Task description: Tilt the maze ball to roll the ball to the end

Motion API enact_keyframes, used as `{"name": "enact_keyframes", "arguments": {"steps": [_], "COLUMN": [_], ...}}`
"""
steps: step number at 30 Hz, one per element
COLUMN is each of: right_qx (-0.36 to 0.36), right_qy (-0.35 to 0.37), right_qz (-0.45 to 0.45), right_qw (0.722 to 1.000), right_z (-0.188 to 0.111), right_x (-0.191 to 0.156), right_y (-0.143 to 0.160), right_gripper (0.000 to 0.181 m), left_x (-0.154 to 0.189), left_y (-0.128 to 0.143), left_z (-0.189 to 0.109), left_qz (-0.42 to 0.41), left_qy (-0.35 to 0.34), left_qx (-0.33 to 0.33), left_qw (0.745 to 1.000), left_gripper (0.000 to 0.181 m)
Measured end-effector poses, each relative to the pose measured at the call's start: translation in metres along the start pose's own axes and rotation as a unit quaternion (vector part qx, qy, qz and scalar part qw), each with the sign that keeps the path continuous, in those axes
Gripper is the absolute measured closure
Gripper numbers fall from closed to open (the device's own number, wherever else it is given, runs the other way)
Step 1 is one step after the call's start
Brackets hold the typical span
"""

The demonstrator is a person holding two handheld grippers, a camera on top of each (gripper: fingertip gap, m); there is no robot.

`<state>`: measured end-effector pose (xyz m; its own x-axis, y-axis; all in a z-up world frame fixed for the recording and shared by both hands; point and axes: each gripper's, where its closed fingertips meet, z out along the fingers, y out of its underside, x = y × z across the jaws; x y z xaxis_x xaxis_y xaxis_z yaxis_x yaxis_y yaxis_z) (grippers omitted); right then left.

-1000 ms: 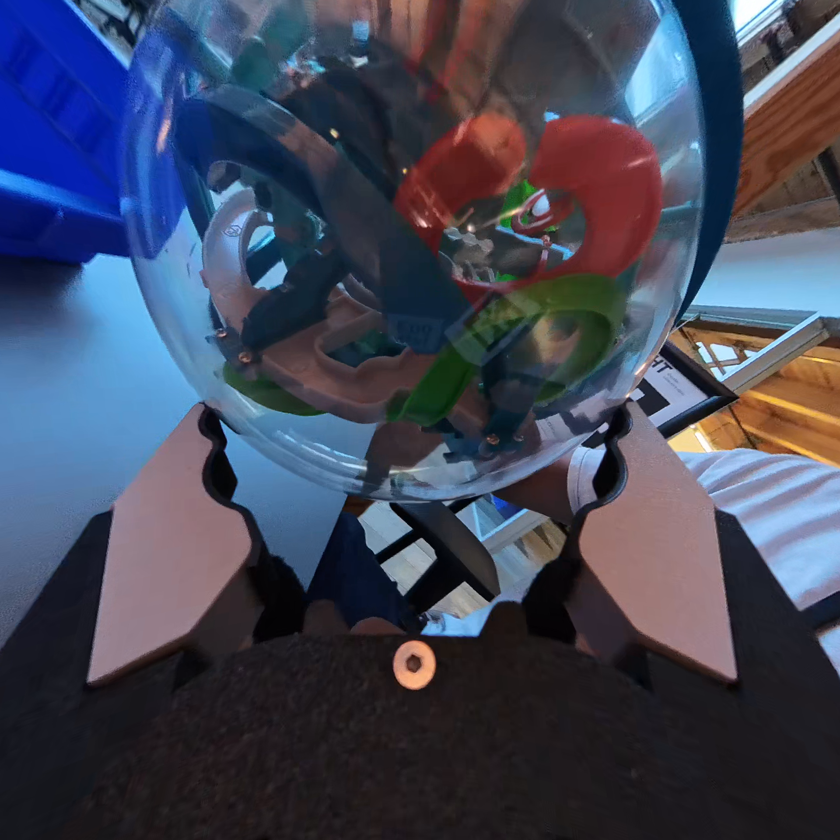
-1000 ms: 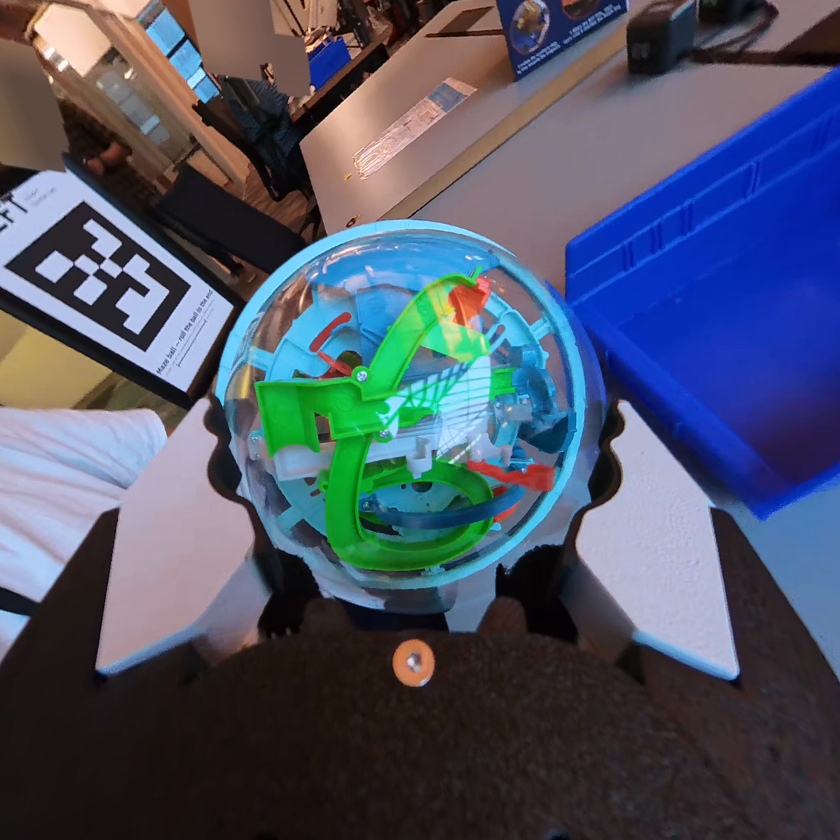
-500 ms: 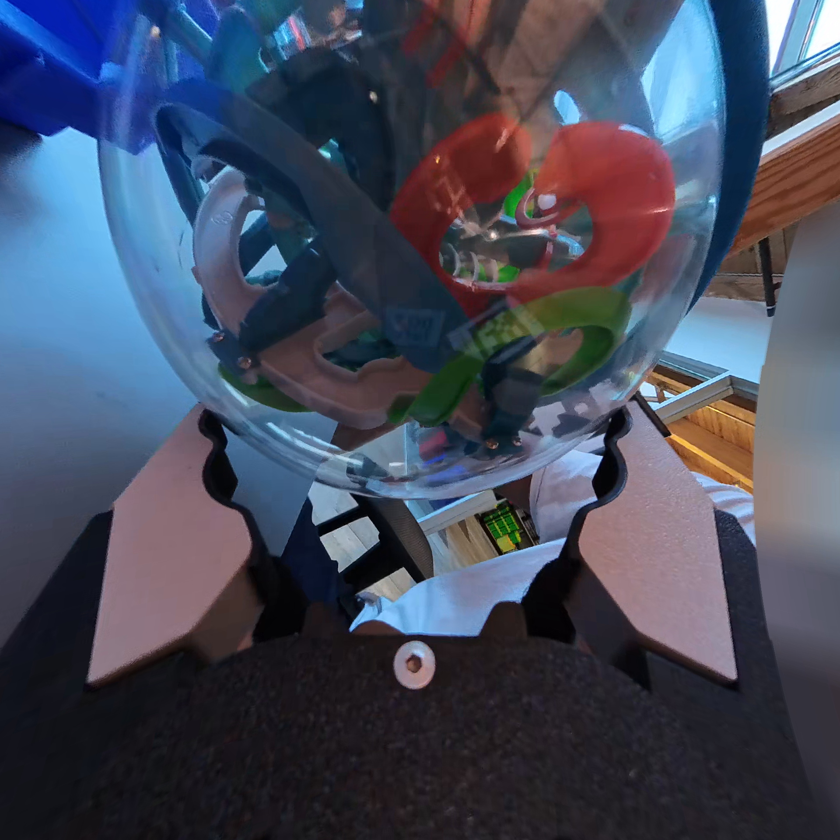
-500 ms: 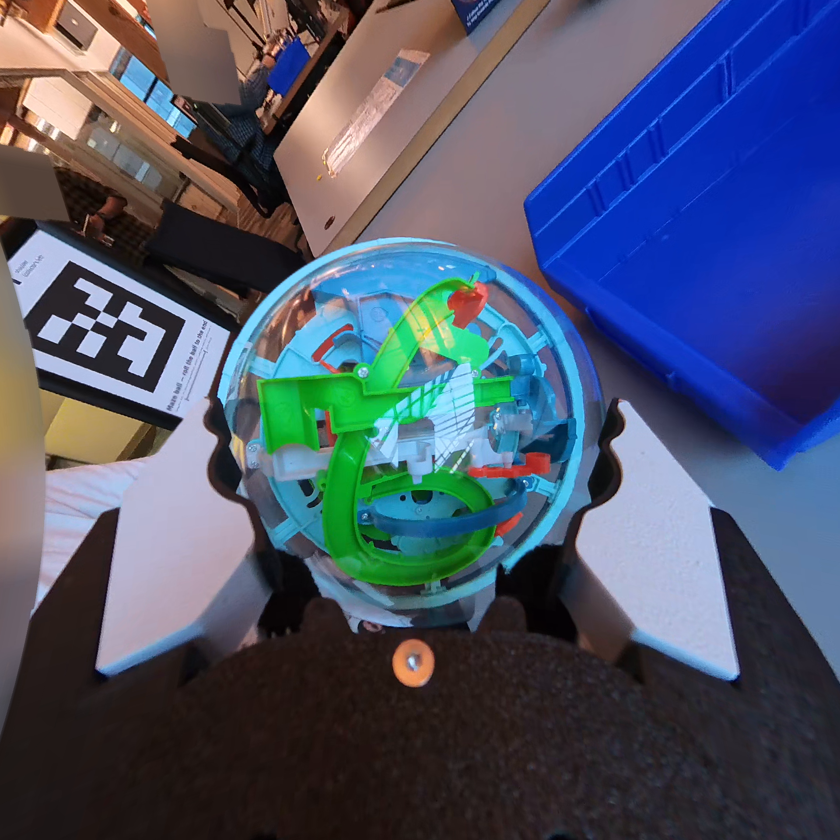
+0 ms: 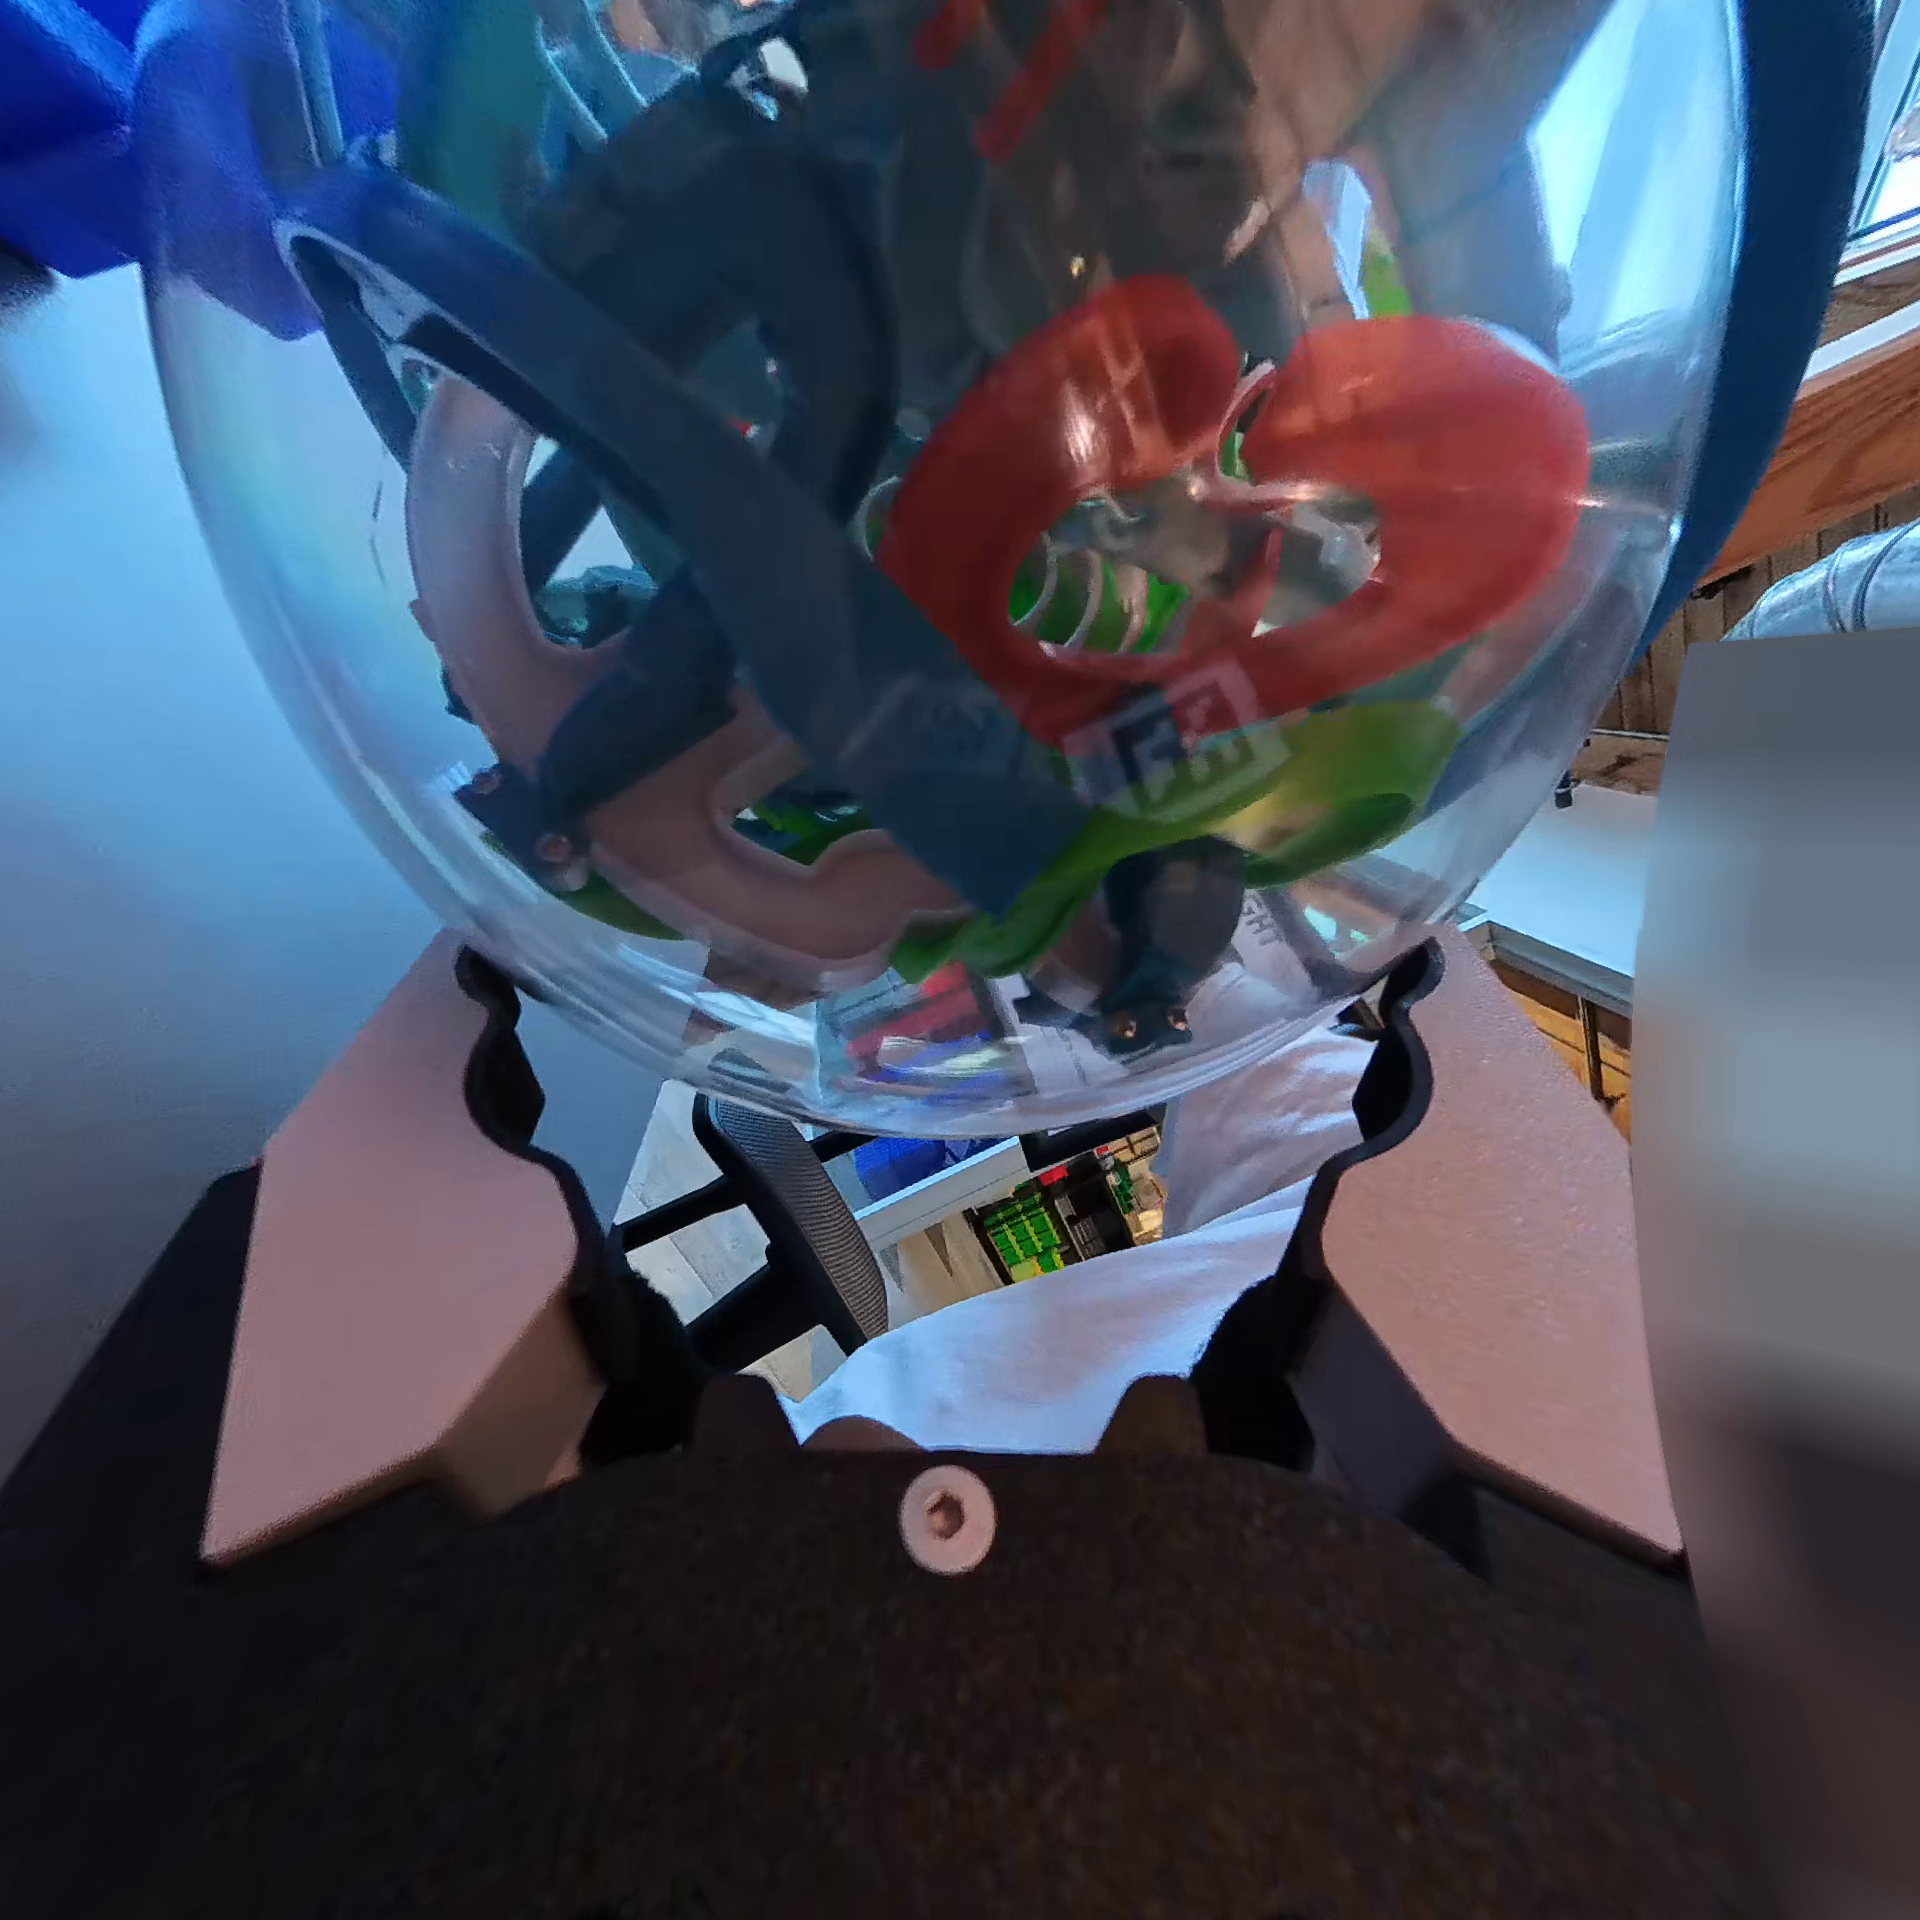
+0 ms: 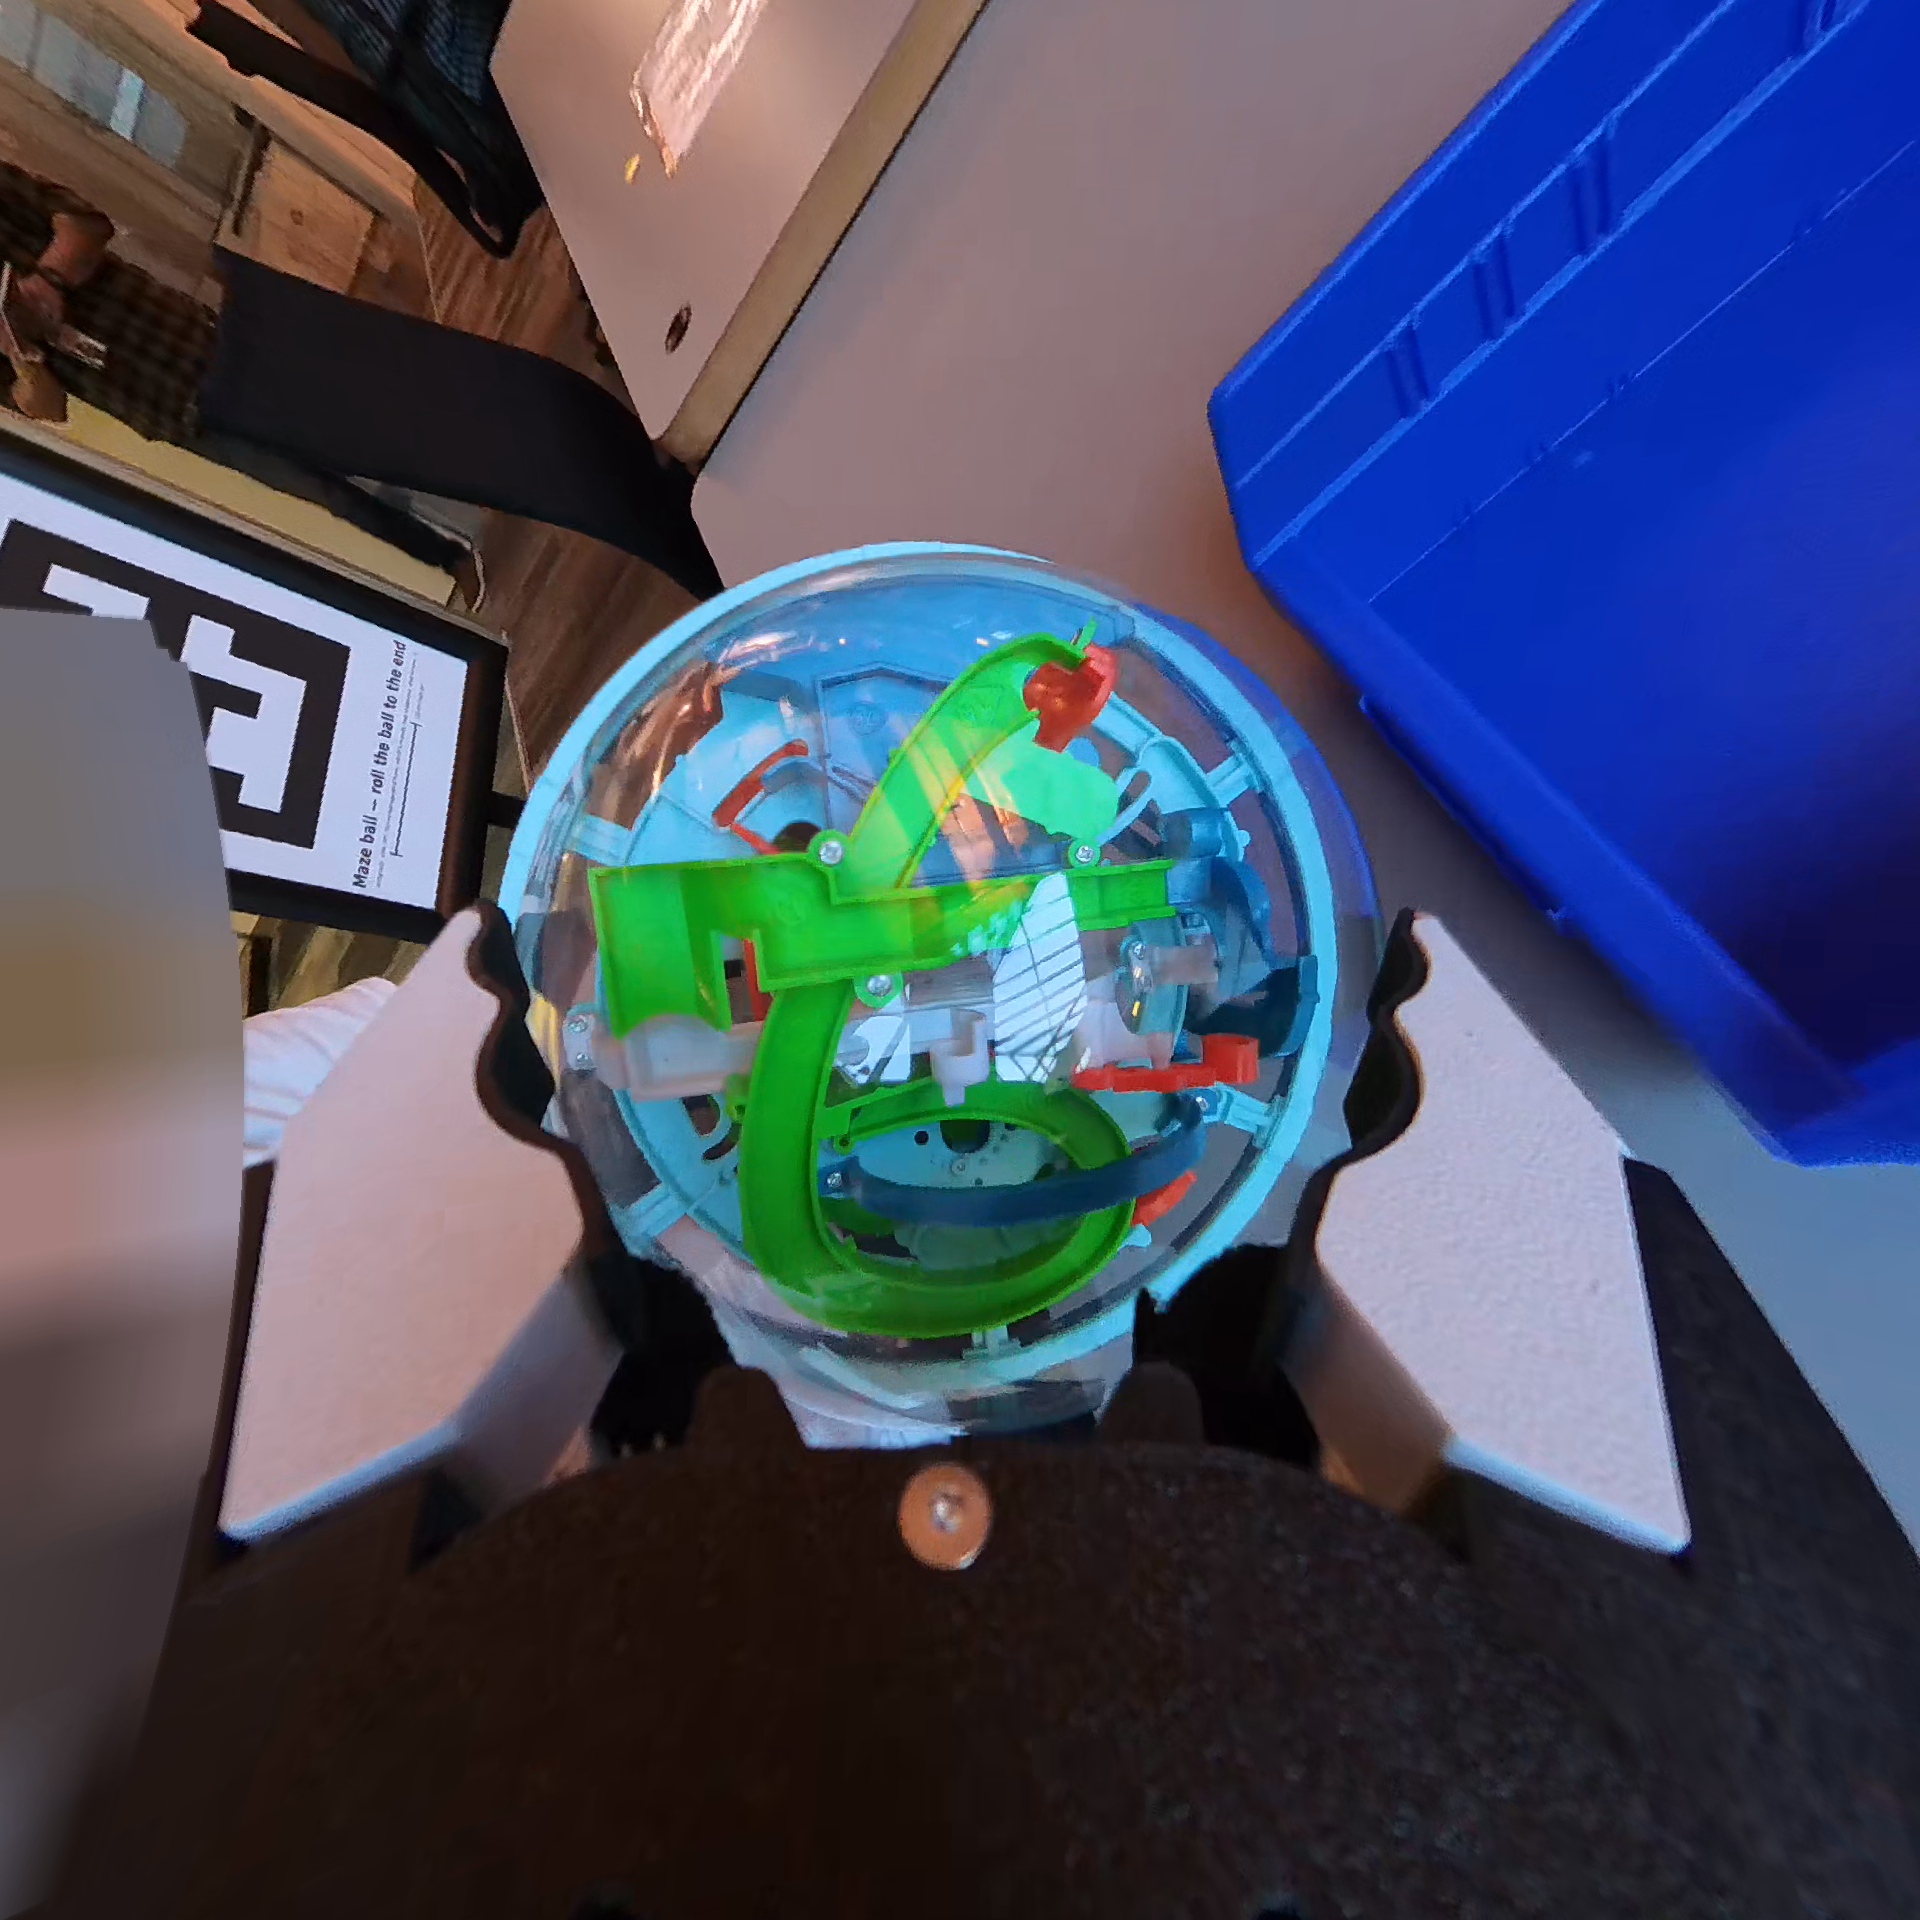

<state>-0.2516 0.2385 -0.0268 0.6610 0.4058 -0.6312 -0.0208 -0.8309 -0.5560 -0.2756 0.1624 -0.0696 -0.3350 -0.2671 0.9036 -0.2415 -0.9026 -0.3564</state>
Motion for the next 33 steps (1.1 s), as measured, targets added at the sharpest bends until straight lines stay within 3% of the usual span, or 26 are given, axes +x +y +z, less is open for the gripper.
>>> {"name": "enact_keyframes", "arguments": {"steps": [7, 21, 26, 33], "right_qx": [-0.003, 0.102, 0.112, 0.116], "right_qy": [-0.011, -0.072, -0.063, -0.014], "right_qz": [0.014, 0.069, 0.109, 0.090], "right_qw": [1.000, 0.990, 0.986, 0.989], "right_z": [0.003, 0.002, 0.001, -0.003], "right_x": [0.004, 0.017, 0.019, 0.031], "right_y": [-0.002, 0.044, 0.056, 0.023], "right_gripper": [0.032, 0.028, 0.028, 0.028], "left_x": [-0.001, -0.022, -0.024, -0.026], "left_y": [-0.001, -0.012, -0.012, -0.014], "left_z": [-0.002, -0.028, -0.027, -0.014], "left_qz": [-0.016, 0.054, 0.038, -0.022], "left_qy": [-0.007, -0.140, -0.135, -0.066], "left_qx": [-0.009, -0.033, -0.037, -0.002], "left_qw": [1.000, 0.988, 0.989, 0.998], "left_gripper": [0.023, 0.026, 0.026, 0.028]}}
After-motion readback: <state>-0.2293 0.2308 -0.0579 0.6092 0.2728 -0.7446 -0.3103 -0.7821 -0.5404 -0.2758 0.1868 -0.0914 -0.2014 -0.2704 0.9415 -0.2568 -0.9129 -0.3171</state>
